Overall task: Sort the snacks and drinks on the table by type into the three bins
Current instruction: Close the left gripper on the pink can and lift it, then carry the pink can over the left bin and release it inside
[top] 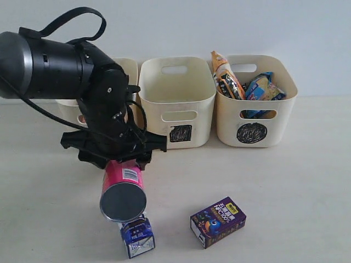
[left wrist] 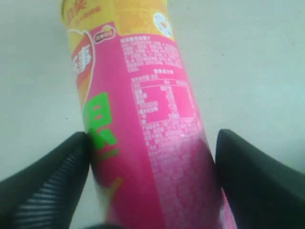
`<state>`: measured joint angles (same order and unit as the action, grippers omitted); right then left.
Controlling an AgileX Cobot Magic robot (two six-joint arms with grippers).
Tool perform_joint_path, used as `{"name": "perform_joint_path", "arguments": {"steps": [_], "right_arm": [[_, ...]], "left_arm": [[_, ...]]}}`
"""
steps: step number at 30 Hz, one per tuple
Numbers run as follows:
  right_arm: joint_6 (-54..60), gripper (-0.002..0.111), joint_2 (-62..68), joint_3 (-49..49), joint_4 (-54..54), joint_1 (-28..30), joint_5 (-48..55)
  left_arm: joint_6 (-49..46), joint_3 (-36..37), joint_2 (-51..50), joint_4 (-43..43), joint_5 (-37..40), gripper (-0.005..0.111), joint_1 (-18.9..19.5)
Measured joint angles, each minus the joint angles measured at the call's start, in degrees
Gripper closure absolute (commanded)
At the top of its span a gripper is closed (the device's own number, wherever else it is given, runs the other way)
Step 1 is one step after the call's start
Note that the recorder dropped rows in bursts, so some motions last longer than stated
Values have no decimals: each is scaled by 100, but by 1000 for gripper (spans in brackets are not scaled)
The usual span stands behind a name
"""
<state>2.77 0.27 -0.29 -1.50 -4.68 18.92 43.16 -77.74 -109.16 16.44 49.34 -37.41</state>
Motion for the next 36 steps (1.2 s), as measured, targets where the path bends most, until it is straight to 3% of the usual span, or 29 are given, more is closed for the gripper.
{"name": "perform_joint_path", "arguments": {"steps": [12,23,28,33,36], "right_arm": [[0,109,0,0,0,0,0],[0,109,0,0,0,0,0],[0,109,0,0,0,0,0],[0,109,0,0,0,0,0],[0,109,0,0,0,0,0]], "left_arm": [[-790,24,718,0,615,102,-555],[-1155,461,2583,610,595,102,-565],[-1024,472,3143,1438,64,102,-274],[-985,482,3045,1703,-808,102,387],[-963,482,2626,1729,-1716,102,964]]}}
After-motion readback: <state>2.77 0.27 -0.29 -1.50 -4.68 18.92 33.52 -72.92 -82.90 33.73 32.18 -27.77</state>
